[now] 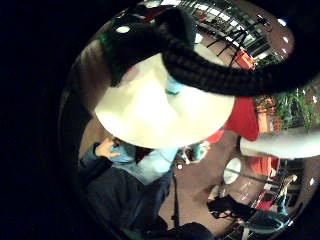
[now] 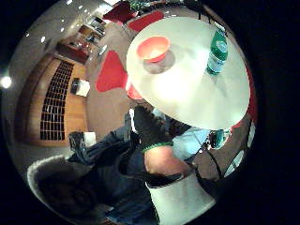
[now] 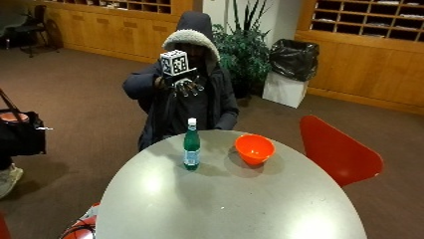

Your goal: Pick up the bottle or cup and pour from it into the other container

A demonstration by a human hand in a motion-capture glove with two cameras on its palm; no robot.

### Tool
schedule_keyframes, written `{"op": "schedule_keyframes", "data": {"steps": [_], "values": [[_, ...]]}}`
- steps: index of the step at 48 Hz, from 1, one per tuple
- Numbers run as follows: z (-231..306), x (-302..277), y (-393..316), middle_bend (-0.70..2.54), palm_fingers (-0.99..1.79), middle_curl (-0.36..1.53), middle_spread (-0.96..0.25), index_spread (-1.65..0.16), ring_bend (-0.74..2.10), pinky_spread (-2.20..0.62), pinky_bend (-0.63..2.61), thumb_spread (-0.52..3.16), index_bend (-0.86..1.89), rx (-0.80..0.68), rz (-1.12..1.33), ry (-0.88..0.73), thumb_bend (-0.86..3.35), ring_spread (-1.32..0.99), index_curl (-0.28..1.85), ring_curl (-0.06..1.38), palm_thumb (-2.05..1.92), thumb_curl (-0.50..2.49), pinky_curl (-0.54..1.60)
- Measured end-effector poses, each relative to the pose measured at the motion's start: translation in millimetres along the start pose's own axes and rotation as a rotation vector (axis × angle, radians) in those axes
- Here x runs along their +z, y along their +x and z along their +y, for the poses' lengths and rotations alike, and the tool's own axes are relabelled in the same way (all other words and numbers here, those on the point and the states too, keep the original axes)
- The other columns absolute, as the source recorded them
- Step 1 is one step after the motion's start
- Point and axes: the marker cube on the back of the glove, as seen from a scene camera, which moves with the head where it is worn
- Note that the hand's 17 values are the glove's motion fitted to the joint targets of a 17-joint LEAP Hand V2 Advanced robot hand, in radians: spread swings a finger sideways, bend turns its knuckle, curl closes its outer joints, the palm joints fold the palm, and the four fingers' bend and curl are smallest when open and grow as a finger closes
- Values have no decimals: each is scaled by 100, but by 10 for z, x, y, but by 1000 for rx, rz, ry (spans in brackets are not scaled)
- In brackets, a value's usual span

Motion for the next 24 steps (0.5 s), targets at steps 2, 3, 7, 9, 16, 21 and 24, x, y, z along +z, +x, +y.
{"op": "schedule_keyframes", "data": {"steps": [2, 3, 7, 9, 16, 21, 24], "values": [[-6, 12, 94, 21, 42, 26, -4, -39, 23, 34, 45, 107, 14, 14, -17, -3, 2, 16, 23, 20, 37, 27, 28], [-16, 17, 143, 21, 42, 26, -4, -39, 23, 34, 45, 107, 14, 18, -27, -5, 1, 16, 23, 20, 38, 28, 29], [-19, 56, 314, 20, 41, 27, -3, -39, 23, 35, 45, 108, 14, 29, -70, -13, -1, 16, 24, 21, 39, 29, 30], [-6, 87, 386, 20, 41, 28, -3, -39, 23, 35, 45, 107, 14, 51, -84, -9, -1, 16, 24, 21, 40, 30, 30], [-39, 166, 713, 19, 39, 29, -2, -39, 23, 35, 46, 107, 14, 91, -99, -10, -2, 17, 24, 22, 40, 32, 31], [-94, 210, 953, 19, 39, 30, -2, -39, 23, 35, 47, 106, 14, 133, -126, -22, -2, 17, 24, 23, 40, 33, 32], [-218, 240, 1101, 19, 38, 30, -2, -39, 22, 35, 47, 106, 14, 201, -149, 49, -2, 17, 24, 23, 41, 33, 32]]}}
